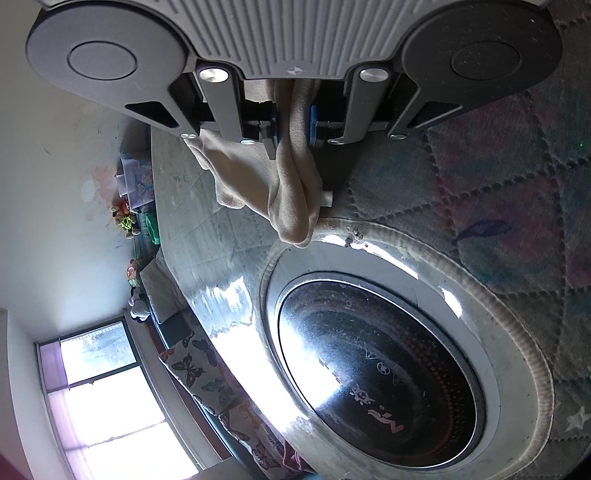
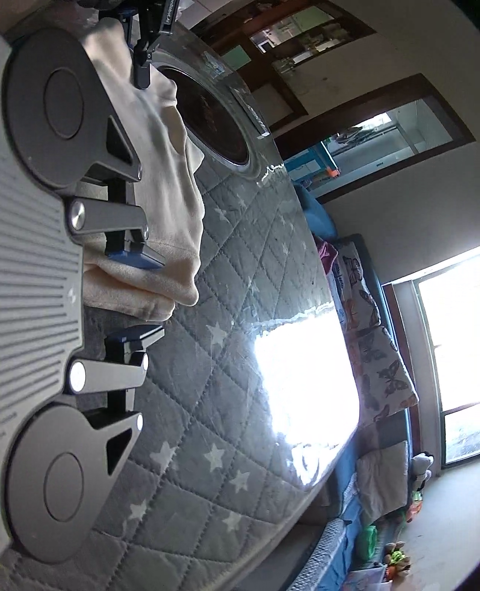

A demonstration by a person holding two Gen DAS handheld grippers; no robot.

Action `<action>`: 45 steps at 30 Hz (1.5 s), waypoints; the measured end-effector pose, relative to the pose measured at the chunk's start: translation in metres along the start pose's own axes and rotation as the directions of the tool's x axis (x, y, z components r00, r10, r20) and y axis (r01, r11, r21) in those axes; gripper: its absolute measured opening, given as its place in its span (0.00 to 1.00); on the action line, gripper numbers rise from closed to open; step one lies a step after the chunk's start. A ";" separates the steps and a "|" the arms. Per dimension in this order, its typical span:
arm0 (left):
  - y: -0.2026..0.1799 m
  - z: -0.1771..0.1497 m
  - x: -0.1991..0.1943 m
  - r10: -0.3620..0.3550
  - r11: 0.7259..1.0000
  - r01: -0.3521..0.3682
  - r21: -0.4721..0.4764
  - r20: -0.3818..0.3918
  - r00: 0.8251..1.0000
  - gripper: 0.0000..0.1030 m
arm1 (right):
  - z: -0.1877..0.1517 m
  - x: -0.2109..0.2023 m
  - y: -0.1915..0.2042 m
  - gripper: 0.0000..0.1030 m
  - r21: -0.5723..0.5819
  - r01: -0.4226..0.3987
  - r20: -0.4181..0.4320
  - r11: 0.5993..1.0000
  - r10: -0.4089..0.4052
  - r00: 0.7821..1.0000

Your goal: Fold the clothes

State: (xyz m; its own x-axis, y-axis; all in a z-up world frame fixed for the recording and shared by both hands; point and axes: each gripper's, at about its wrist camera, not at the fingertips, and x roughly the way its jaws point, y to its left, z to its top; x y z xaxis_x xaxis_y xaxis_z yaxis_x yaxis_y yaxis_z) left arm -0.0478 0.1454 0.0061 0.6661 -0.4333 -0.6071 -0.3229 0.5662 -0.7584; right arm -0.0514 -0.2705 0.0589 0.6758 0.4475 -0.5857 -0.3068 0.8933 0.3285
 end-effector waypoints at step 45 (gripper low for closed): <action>-0.172 -0.048 0.143 -0.064 0.894 0.135 0.427 -0.176 0.982 0.14 | 0.065 -0.050 -0.103 0.10 -0.056 0.407 0.165 0.912 -0.394 0.904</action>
State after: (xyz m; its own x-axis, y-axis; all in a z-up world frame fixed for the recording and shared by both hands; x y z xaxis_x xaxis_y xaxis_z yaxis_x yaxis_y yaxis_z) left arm 0.0706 -0.0475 0.0382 0.5569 -0.5853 -0.5893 0.0879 0.7471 -0.6589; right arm -0.0106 -0.3875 0.1026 0.8423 0.0457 -0.5371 -0.0420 0.9989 0.0192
